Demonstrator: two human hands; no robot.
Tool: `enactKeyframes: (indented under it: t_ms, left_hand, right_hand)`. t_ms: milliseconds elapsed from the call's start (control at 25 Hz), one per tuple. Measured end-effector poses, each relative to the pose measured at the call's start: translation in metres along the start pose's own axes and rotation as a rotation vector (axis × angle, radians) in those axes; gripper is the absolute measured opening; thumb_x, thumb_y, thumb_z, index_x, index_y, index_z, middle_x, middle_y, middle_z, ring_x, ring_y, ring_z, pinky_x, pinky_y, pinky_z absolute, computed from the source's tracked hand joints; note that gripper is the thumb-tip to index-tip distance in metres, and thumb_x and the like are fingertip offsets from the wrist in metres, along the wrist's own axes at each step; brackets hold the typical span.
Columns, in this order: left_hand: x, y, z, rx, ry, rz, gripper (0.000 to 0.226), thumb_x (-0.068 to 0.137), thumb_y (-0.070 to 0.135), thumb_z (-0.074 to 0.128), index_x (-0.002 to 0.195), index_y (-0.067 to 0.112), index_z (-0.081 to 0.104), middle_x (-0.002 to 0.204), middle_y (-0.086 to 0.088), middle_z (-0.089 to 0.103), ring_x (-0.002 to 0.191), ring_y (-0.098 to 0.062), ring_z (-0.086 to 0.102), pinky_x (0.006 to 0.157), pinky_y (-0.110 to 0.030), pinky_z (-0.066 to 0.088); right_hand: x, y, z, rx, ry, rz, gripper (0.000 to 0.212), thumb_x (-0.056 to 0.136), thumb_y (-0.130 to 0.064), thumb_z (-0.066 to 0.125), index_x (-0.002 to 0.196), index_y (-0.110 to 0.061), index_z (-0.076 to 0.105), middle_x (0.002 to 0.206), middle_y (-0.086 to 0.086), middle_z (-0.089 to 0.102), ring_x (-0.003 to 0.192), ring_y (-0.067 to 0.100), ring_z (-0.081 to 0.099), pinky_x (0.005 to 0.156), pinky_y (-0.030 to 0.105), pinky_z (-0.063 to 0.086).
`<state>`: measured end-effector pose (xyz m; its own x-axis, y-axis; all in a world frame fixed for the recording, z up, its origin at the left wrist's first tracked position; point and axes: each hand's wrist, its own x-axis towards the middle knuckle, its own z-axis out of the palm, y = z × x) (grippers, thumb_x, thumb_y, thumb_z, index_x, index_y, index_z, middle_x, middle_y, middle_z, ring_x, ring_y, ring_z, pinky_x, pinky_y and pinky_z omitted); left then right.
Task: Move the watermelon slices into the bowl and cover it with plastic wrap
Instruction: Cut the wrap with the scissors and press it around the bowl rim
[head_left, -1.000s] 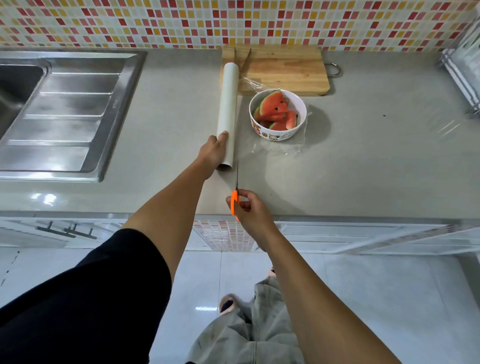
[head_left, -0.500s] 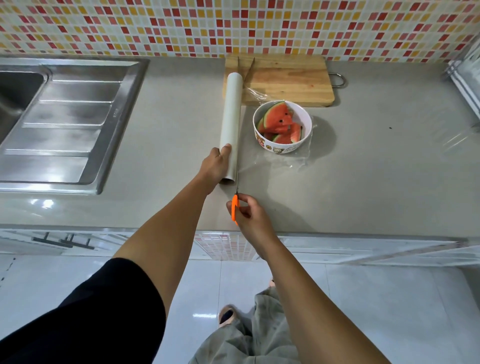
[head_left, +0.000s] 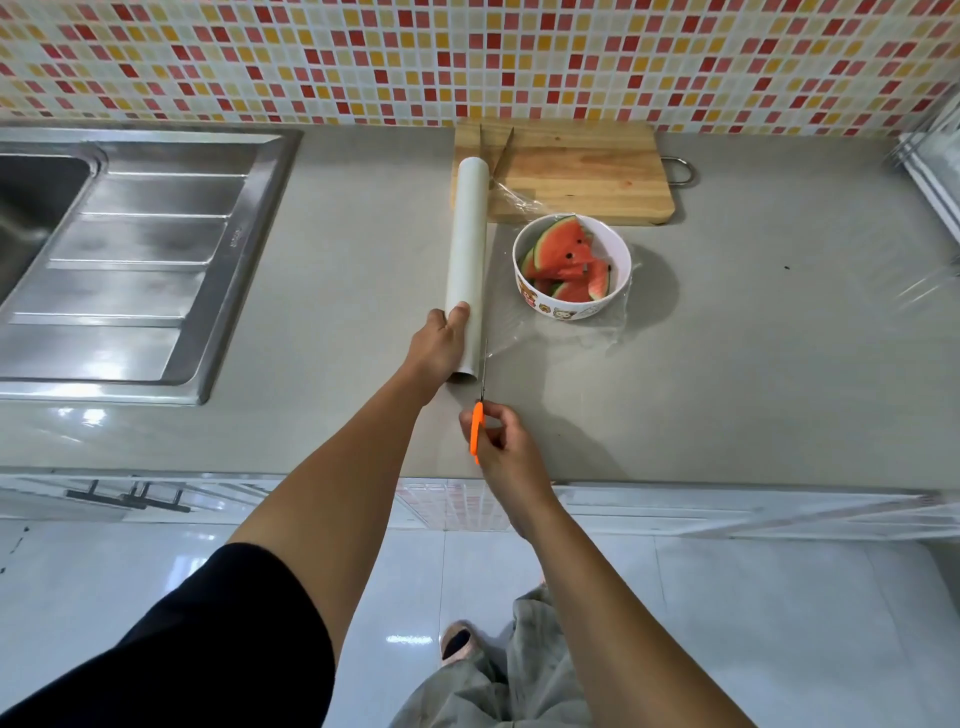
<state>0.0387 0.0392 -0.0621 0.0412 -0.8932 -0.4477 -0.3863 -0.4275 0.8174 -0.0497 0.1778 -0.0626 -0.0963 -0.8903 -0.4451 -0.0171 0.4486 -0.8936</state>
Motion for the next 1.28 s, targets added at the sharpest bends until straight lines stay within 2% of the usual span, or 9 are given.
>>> enactKeyframes:
  t_ms: [280,440,600,680,840,1040,1200,1280]
  left_hand:
    - [-0.001,0.002,0.000,0.020,-0.009,0.005,0.050,0.092,0.055,0.032,0.115,0.012,0.046,0.107,-0.006,0.050,0.081,-0.016,0.048,0.057,-0.024,0.031]
    - [-0.001,0.002,-0.001,0.006,-0.004,0.008,0.043,0.091,0.055,0.033,0.103,0.015,0.045,0.107,-0.006,0.050,0.088,-0.022,0.048,0.059,-0.026,0.031]
    - [0.000,0.002,-0.001,-0.001,-0.005,0.007,0.044,0.091,0.055,0.034,0.104,0.015,0.046,0.108,-0.007,0.051,0.093,-0.025,0.048,0.064,-0.029,0.033]
    - [0.000,0.002,-0.001,-0.009,-0.008,0.004,0.045,0.090,0.055,0.035,0.105,0.014,0.047,0.108,-0.008,0.051,0.093,-0.025,0.048,0.068,-0.031,0.034]
    - [0.000,0.002,-0.001,-0.004,-0.006,0.007,0.045,0.090,0.055,0.034,0.104,0.014,0.047,0.105,-0.007,0.051,0.091,-0.025,0.048,0.059,-0.026,0.032]
    - [0.000,0.002,-0.001,0.000,-0.009,0.007,0.046,0.090,0.056,0.034,0.103,0.015,0.047,0.106,-0.007,0.051,0.092,-0.025,0.049,0.070,-0.033,0.034]
    - [-0.001,0.002,-0.001,0.000,-0.002,0.007,0.045,0.090,0.055,0.033,0.102,0.014,0.047,0.103,-0.006,0.051,0.091,-0.025,0.047,0.068,-0.033,0.032]
    - [-0.001,0.002,-0.001,-0.006,-0.003,0.005,0.045,0.090,0.055,0.033,0.102,0.014,0.047,0.102,-0.006,0.051,0.092,-0.025,0.047,0.070,-0.034,0.032]
  right_hand:
    - [-0.002,0.001,0.001,0.002,0.007,0.025,0.025,0.076,-0.054,0.062,0.093,-0.036,0.055,0.073,-0.023,0.066,0.071,-0.009,0.059,0.069,0.019,0.042]
    - [0.006,-0.007,0.006,-0.024,0.014,0.026,0.041,0.065,-0.068,0.059,0.092,-0.036,0.055,0.075,-0.015,0.064,0.070,-0.001,0.059,0.067,0.020,0.043]
    - [0.015,-0.012,0.010,0.001,0.040,0.017,0.054,0.057,-0.074,0.056,0.092,-0.033,0.056,0.072,-0.012,0.062,0.067,0.004,0.057,0.070,0.023,0.045]
    - [0.018,-0.012,0.010,0.010,0.043,0.013,0.053,0.060,-0.072,0.057,0.092,-0.031,0.057,0.069,-0.012,0.061,0.066,0.006,0.056,0.071,0.025,0.046]
    - [0.019,-0.011,0.010,0.026,0.037,0.007,0.052,0.063,-0.070,0.058,0.094,-0.028,0.057,0.071,-0.009,0.060,0.066,0.006,0.055,0.069,0.024,0.044]
    - [0.020,-0.006,0.009,0.030,0.029,-0.012,0.038,0.070,-0.063,0.058,0.092,-0.032,0.056,0.076,-0.010,0.059,0.067,0.004,0.054,0.067,0.022,0.041]
    - [0.024,-0.003,0.006,0.021,0.022,-0.026,0.022,0.078,-0.049,0.061,0.090,-0.031,0.057,0.079,-0.009,0.062,0.072,0.004,0.056,0.071,0.022,0.042]
    - [0.026,-0.003,0.006,0.012,0.015,-0.028,0.021,0.077,-0.049,0.061,0.089,-0.032,0.056,0.081,-0.010,0.064,0.075,0.003,0.058,0.071,0.022,0.043]
